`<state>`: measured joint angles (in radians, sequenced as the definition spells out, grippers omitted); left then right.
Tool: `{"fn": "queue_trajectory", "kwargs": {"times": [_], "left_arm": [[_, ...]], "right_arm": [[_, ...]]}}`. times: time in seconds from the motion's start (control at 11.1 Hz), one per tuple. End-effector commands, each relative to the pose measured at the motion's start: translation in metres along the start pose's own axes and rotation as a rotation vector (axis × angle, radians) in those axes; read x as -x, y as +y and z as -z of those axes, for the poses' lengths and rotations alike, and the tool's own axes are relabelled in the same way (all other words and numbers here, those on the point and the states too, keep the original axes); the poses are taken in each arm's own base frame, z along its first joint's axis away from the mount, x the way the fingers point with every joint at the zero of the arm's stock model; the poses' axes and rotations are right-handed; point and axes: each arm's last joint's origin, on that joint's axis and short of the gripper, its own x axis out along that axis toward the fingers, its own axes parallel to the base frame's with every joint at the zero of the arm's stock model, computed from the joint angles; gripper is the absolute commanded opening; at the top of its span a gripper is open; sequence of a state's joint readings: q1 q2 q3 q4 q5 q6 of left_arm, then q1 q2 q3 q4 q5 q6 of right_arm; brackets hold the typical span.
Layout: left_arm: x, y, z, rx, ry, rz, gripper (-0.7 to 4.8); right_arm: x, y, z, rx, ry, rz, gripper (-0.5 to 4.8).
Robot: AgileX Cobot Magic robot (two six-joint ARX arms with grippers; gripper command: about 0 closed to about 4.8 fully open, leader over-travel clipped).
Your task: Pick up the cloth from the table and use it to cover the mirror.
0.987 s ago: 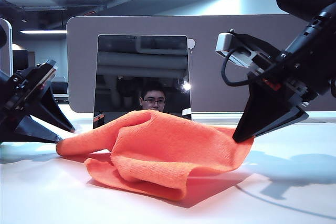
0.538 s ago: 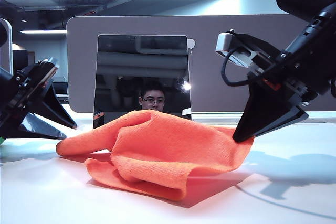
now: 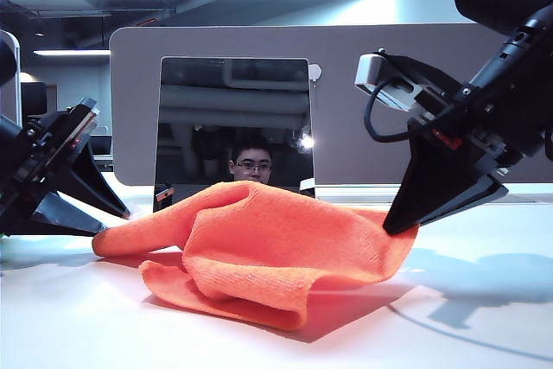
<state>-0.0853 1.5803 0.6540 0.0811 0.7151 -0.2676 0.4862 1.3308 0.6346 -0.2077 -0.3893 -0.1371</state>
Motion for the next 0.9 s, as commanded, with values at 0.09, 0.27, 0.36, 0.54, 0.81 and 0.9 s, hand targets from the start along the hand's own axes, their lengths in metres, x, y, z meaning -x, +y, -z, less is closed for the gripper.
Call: {"fn": "queue_trajectory", "kwargs": {"times": [0.09, 0.27, 0.36, 0.54, 0.81, 0.9], "left_arm": [[0.0003, -0.0028, -0.0019, -0.002, 0.006, 0.047, 1.47], [0.0003, -0.0032, -0.0017, -0.001, 0.01, 0.061, 1.46], [0.0003, -0.0037, -0.0016, 0.01, 0.014, 0.076, 1.46], [0.0004, -0.0042, -0.0017, 0.012, 0.019, 0.093, 1.41], [0.0004, -0.0042, -0.0017, 0.012, 0.019, 0.093, 0.46], [0.0004, -0.0042, -0.0017, 0.011, 0.018, 0.092, 0.07]], "right_arm": [[0.001, 0.0003, -0.0024, 0.008, -0.016, -0.003, -0.03], [0.001, 0.0004, -0.0024, 0.009, -0.016, -0.004, -0.03], [0.001, 0.0004, -0.0024, 0.009, -0.016, -0.003, -0.03], [0.001, 0.0003, -0.0025, 0.008, -0.017, -0.003, -0.03], [0.001, 0.0003, -0.0025, 0.008, -0.017, -0.003, -0.03], [0.001, 0.0003, -0.0025, 0.008, -0.017, -0.003, -0.03]]}}
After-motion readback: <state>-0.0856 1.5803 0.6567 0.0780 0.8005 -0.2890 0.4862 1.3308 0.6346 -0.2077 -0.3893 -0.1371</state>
